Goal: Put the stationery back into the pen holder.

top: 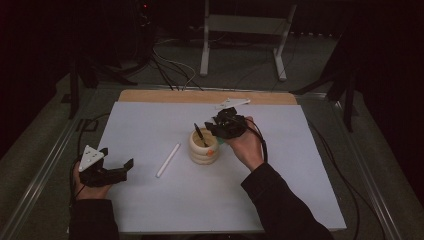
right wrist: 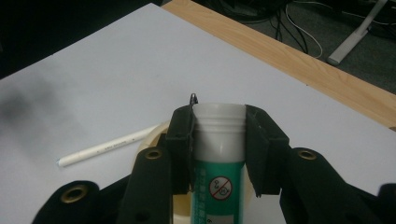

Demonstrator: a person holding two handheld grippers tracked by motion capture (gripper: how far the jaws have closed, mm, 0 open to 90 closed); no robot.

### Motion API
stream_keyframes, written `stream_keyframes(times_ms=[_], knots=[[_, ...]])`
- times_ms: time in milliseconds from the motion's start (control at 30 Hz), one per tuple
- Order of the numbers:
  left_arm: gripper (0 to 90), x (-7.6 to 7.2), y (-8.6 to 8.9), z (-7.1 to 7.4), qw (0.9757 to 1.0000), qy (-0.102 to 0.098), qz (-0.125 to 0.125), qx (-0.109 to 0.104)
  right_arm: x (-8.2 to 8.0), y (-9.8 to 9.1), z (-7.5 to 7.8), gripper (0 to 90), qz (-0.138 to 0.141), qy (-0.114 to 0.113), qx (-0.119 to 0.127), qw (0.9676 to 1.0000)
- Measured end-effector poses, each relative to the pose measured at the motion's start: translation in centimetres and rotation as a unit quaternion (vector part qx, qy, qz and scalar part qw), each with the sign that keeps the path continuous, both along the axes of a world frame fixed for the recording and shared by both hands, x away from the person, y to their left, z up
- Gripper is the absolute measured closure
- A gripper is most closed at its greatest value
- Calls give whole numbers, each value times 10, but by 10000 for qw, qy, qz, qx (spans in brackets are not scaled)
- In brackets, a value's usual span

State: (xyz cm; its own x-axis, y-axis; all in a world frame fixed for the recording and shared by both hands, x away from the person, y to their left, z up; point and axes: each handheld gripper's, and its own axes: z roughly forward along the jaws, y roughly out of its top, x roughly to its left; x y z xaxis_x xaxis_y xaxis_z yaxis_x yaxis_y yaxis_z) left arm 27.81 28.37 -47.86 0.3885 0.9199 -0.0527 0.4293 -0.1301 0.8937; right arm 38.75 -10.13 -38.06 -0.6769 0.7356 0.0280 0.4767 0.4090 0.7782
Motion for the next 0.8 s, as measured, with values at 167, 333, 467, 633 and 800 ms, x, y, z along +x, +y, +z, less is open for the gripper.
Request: stream_keyframes(times_ms=[167,333,467,633,800], knots=[[1,0,0,0,10000,14,10,-15,3,3,2,655,-1,-43,54,10000],[1,0,-1,0,10000,27,-11,8,6,6,2,655,16,-97,80,9999],[1,0,0,0,10000,27,-8,0,9,8,2,655,6,-109,158,9998],[1,1,-1,-1,10000,41,-26,20,11,10,1,655,-13,-133,205,9997],[1,1,-1,-1,10000,49,-20,25,14,13,-1,655,-28,-152,188,9997]])
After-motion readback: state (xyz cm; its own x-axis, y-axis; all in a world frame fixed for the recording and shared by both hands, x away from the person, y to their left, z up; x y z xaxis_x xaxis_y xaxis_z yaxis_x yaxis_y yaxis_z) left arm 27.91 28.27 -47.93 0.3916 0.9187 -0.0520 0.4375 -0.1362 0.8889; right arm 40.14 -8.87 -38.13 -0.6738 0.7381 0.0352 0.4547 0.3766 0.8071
